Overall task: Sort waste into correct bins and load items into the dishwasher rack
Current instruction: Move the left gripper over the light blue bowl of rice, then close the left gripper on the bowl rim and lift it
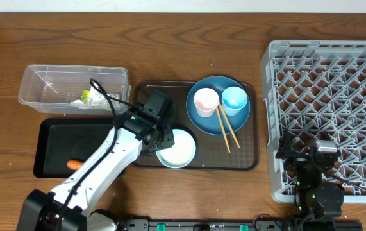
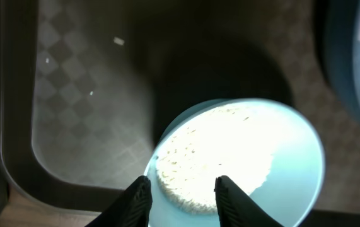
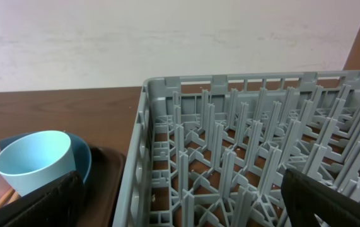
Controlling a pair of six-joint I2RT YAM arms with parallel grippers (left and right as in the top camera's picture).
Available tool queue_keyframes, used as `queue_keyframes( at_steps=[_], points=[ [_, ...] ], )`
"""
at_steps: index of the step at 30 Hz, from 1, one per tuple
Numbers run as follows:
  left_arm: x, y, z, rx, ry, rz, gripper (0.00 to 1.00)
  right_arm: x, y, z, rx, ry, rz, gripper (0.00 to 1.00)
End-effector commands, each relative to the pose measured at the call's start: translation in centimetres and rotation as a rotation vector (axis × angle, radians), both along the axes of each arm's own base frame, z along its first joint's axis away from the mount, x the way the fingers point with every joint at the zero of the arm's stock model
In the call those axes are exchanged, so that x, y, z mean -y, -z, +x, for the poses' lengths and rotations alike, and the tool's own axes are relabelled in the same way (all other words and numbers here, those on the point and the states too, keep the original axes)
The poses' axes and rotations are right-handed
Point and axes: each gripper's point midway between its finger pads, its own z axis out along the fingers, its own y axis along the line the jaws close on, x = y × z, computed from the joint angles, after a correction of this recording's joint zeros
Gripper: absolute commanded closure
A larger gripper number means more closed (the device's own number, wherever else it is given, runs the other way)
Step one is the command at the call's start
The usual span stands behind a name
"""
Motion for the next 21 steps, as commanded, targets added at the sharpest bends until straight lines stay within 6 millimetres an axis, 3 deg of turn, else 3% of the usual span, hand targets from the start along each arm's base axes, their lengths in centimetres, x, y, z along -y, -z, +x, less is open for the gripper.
queue_keyframes(
  at_steps=[1,21],
  points=[
    [-0.3,0.9,-1.0,-0.032,0.023,0.014,0.61,0.0,0.2,0.0,-0.004,0.001,0.006,0.01],
    [0.2,2.8,-1.3,-0.06,0.044,0.031,0.58,0.0,0.2,0.0,-0.004,0.001,0.006,0.01]
  ],
)
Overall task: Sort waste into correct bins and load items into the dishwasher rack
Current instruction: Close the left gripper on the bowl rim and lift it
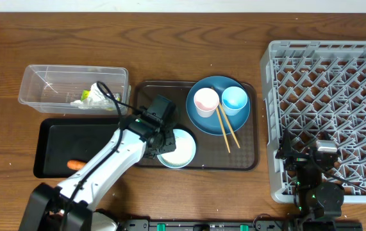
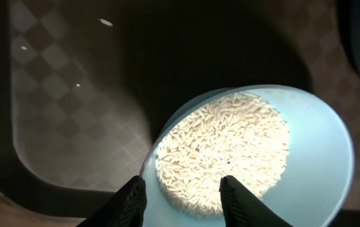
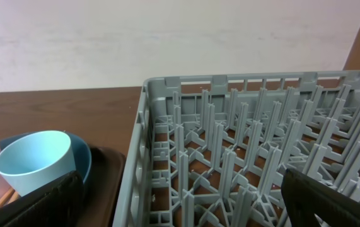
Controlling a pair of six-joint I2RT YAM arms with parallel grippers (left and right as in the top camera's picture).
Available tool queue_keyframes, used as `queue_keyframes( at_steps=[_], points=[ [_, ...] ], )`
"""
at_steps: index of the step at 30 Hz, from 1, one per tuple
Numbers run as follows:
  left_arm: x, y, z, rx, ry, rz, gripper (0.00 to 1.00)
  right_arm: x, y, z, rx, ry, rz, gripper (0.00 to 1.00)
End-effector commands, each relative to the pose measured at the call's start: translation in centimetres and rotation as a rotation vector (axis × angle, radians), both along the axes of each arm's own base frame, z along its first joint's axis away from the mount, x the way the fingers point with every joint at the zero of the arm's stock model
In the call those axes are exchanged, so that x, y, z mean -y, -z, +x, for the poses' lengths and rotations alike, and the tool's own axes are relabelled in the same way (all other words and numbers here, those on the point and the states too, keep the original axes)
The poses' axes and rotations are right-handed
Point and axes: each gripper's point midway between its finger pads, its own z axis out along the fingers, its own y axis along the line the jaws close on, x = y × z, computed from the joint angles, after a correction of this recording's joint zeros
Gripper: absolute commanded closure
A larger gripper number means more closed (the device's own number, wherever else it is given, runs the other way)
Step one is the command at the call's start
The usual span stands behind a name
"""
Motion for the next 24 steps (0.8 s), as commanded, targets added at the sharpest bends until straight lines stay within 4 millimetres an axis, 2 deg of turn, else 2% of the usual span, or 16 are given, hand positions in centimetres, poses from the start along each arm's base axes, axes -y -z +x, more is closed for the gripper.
queue_keyframes(
  at_steps=[1,5,14,22,24],
  points=[
    [-0.3,1.3,-0.6,-0.041,0.008,0.026,0.58,0.0,0.2,0.0,-0.004,0.001,0.006,0.01],
    [-0.2,1.6,-0.5,-0.045,0.007,0.027,0.59,0.0,0.2,0.0,-0.004,0.001,0.006,0.01],
    [0.7,0.7,0.5,0.003,0.011,-0.02,0.64,0.0,0.2,0.0,-0.004,0.001,0.006,0.01],
    [0.6,-2.5,1.2,0.106,0.001,-0.071,0.62,0.0,0.2,0.0,-0.004,0.001,0.006,0.01],
    [0.4,-3.3,0.8,0.118,0.005,-0.074,0.59,0.0,0.2,0.0,-0.004,0.001,0.006,0.01]
  ],
)
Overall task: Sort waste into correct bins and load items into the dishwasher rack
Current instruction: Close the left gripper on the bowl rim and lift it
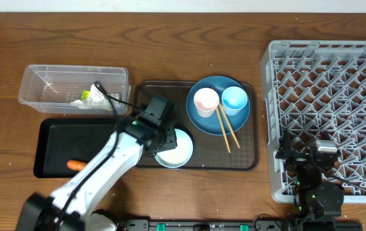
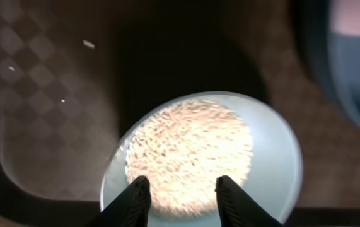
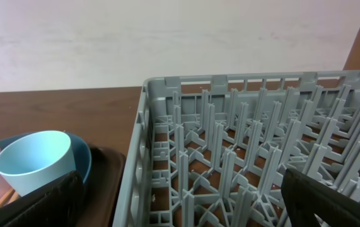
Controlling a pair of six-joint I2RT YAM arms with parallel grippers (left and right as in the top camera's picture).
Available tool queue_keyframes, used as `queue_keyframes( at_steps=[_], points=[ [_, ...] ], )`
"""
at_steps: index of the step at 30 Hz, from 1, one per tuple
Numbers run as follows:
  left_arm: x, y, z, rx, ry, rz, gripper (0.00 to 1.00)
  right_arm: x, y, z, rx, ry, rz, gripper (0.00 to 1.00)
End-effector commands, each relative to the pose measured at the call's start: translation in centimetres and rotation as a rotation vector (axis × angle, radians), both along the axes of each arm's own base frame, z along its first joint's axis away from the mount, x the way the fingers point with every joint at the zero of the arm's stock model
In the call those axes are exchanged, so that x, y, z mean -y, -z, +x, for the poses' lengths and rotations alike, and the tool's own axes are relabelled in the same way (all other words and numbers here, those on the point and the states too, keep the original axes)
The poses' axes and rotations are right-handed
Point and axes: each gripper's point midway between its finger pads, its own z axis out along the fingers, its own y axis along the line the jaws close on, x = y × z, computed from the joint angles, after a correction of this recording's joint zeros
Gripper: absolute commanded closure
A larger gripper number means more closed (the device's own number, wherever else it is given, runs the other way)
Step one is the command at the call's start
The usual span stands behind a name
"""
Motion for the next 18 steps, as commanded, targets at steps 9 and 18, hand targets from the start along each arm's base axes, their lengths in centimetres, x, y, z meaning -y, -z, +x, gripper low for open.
queue_keyframes(
  at_steps=[9,18],
  points=[
    [-2.5,0.0,-1.6,-0.031,-0.015,0.098,0.55,0.0,0.2,0.0,-0.004,0.001,0.006,0.01],
    [-2.8,2.5,-1.6,-0.102,-0.025,0.152,0.55,0.0,0.2,0.0,-0.004,0.001,0.006,0.01]
  ],
)
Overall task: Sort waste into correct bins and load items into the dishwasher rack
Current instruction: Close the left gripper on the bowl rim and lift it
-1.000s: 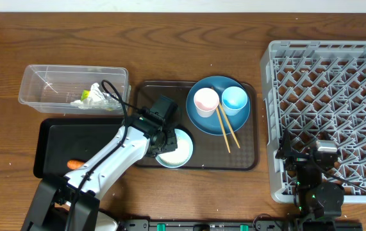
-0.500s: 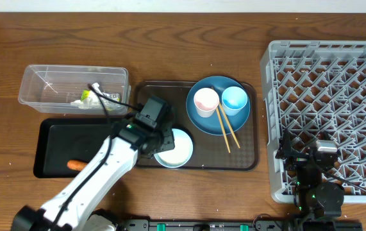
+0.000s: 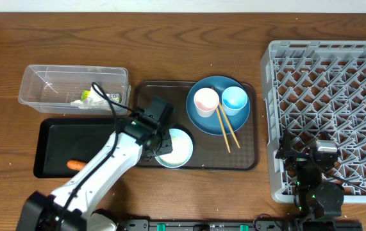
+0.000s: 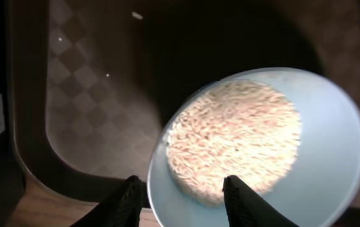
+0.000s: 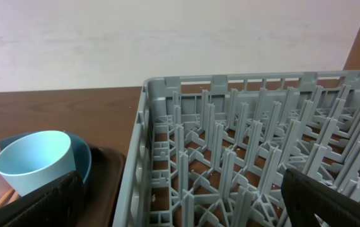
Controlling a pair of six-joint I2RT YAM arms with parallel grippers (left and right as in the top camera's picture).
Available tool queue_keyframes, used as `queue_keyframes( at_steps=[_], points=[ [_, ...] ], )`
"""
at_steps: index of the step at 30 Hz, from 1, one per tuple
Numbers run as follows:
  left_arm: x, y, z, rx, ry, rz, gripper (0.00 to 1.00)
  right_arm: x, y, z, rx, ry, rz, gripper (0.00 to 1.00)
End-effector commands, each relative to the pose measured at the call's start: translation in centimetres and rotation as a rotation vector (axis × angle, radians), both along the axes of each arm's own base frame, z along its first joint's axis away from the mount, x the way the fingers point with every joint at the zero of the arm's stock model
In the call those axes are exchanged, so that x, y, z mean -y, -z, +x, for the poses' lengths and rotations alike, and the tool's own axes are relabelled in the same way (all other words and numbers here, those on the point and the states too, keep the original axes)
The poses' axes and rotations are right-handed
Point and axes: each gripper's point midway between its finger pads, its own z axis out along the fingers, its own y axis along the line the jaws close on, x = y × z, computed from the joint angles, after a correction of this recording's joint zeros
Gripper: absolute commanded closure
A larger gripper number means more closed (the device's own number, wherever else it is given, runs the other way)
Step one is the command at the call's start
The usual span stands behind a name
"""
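Note:
A light blue bowl of rice (image 3: 176, 147) sits at the front left of the dark brown tray (image 3: 247, 163). My left gripper (image 3: 159, 146) is open just above the bowl's left rim. In the left wrist view the bowl (image 4: 255, 145) fills the right half; the left gripper (image 4: 183, 195) has one finger outside the rim and the other over the rice. A blue plate (image 3: 203, 122) on the tray carries a pink cup (image 3: 206, 101), a blue cup (image 3: 234, 99) and chopsticks (image 3: 226, 128). My right gripper (image 3: 311, 160) rests open at the grey rack's (image 3: 330, 77) front left corner.
A clear bin (image 3: 48, 86) holding a few scraps stands at the back left. In front of it lies a black bin (image 3: 61, 144) with a carrot piece (image 3: 74, 165). A few rice grains lie on the tray floor (image 4: 85, 94). The rack's prongs (image 5: 230, 139) fill the right wrist view.
My left gripper has shifted slightly left, so the bowl's left rim now lies between its open fingers. The bowl has not visibly moved. The right arm has stayed still.
At each earlier moment my left gripper hung open over the rice bowl on the tray, shifting only a little above it. Now it straddles the bowl's left rim. The right gripper has rested open at the rack throughout.

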Motion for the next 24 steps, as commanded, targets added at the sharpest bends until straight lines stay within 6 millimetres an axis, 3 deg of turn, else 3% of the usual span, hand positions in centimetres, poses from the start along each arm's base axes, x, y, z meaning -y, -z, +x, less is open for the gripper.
queue_keyframes(
  at_steps=[1,13,22,24],
  points=[
    [-0.9,1.2,-0.1,-0.026,-0.016,0.05,0.55,0.0,0.2,0.0,-0.004,0.001,0.006,0.01],
    [-0.4,1.6,0.6,-0.003,-0.014,0.036,0.56,0.0,0.2,0.0,-0.004,0.001,0.006,0.01],
    [-0.7,2.8,-0.1,-0.013,-0.014,0.038,0.56,0.0,0.2,0.0,-0.004,0.001,0.006,0.01],
    [-0.6,2.8,0.0,-0.007,-0.013,0.035,0.6,0.0,0.2,0.0,-0.004,0.001,0.006,0.01]
  ],
)
